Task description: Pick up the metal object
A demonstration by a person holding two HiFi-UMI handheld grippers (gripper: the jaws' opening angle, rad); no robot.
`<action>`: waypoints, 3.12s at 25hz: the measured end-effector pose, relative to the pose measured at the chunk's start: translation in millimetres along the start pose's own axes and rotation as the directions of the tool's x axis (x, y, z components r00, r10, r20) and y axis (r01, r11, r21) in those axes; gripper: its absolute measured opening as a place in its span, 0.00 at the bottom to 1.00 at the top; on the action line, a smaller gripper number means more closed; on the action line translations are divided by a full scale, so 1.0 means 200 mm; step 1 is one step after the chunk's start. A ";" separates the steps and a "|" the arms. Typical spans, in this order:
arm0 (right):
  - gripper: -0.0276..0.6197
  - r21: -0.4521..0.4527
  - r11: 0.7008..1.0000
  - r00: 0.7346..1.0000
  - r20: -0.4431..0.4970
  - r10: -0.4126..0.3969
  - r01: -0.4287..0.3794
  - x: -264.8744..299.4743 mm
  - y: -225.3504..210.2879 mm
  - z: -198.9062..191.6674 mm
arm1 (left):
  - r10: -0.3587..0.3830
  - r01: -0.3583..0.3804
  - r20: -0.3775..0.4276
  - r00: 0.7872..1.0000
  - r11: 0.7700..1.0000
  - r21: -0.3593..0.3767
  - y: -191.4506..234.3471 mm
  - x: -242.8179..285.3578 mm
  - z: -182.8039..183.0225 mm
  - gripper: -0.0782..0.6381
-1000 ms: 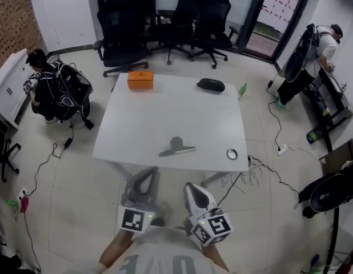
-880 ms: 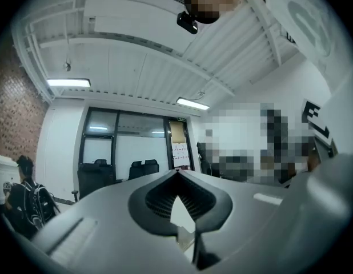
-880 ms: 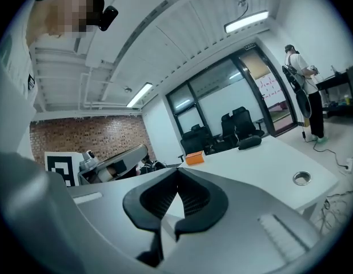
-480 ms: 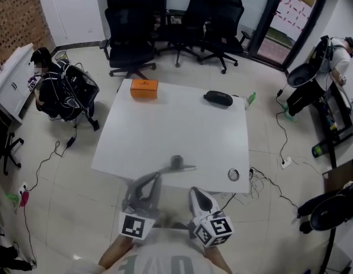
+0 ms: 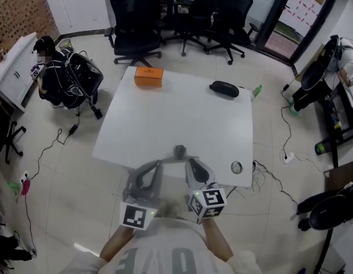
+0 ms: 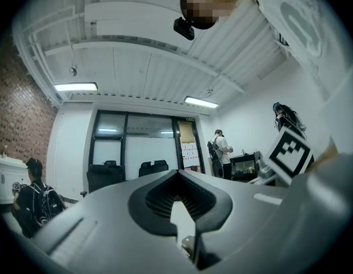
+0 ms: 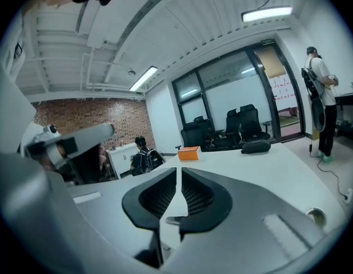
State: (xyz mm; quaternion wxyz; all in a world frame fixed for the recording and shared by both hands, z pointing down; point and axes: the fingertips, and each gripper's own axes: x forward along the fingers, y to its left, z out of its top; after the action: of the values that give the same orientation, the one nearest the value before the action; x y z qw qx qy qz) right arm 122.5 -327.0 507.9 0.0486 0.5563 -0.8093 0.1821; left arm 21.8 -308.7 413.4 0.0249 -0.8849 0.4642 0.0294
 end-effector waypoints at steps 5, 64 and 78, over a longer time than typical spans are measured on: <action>0.60 -0.006 0.998 0.983 -0.174 -0.060 0.060 0.38 -0.16 -0.23 | -0.025 0.025 0.005 1.000 1.000 -0.011 -0.05 0.00 0.00 0.11; 0.52 0.251 0.960 0.963 0.202 -0.176 0.122 -0.50 0.12 0.08 | -0.093 0.093 0.004 0.996 0.994 -0.056 0.02 -0.16 -0.05 0.11; 0.52 0.231 0.970 0.961 0.241 -0.139 0.082 -0.79 0.46 -0.06 | -0.033 0.033 0.001 0.999 0.998 -0.059 0.07 -0.58 -0.04 0.11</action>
State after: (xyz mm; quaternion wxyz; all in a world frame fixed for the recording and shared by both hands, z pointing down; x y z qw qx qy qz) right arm 96.6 -154.2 451.5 -0.1074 0.6215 -0.7514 0.1937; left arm -55.3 -222.4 429.2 -0.0006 -0.8927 0.4487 0.0424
